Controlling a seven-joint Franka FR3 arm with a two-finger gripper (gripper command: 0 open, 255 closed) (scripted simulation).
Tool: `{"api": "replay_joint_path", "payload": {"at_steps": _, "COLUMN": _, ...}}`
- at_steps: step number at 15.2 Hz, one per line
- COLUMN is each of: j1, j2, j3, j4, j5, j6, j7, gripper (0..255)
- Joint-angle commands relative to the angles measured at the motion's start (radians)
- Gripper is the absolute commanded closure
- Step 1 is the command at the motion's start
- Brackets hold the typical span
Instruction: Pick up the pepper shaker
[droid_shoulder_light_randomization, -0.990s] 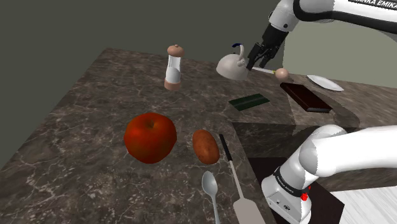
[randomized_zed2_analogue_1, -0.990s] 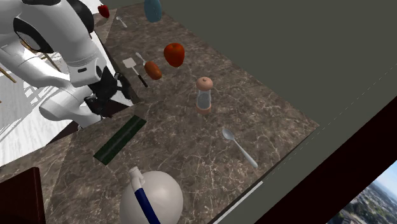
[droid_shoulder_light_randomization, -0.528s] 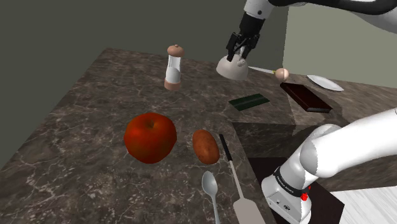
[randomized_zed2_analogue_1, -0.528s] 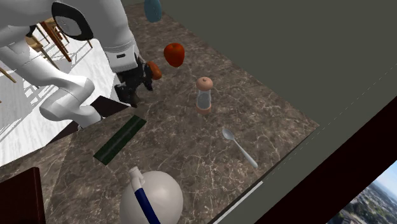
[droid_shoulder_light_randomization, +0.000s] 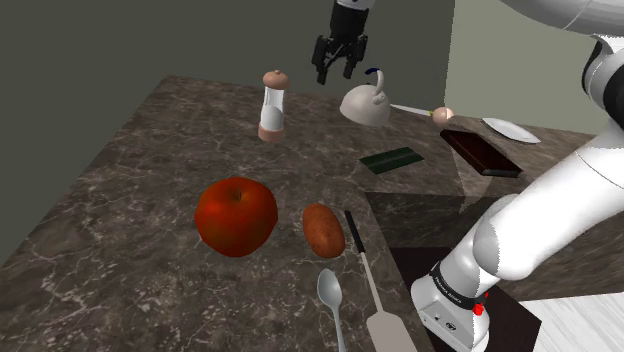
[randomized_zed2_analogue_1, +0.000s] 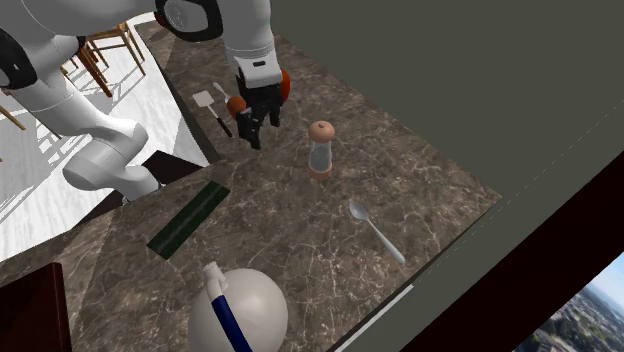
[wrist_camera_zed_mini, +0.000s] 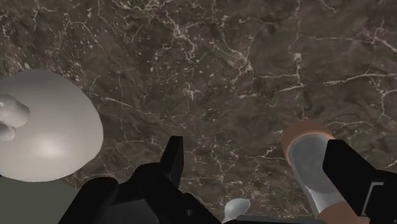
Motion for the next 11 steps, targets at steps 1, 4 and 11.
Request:
{"api": "replay_joint_path", "payload": {"at_steps": 1, "j1": 0.015, "j2": 0.092, "j3": 0.029, "j4": 0.109, "j5": -0.025, "j6": -0.036, "j7": 0.034, "gripper": 0}}
{"api": "replay_joint_path", "payload": {"at_steps": 4, "j1": 0.049, "j2": 0.236, "j3": 0.065, "j4": 0.29, "j5": -0.072, "j6": -0.106, "j7": 0.079, "gripper": 0}}
{"api": "replay_joint_path", "payload": {"at_steps": 11, "j1": 0.143, "j2": 0.504, "j3": 0.098, "j4": 0.634, "j5": -0.167, "j6": -0.239, "j7": 0.135, "gripper": 0}}
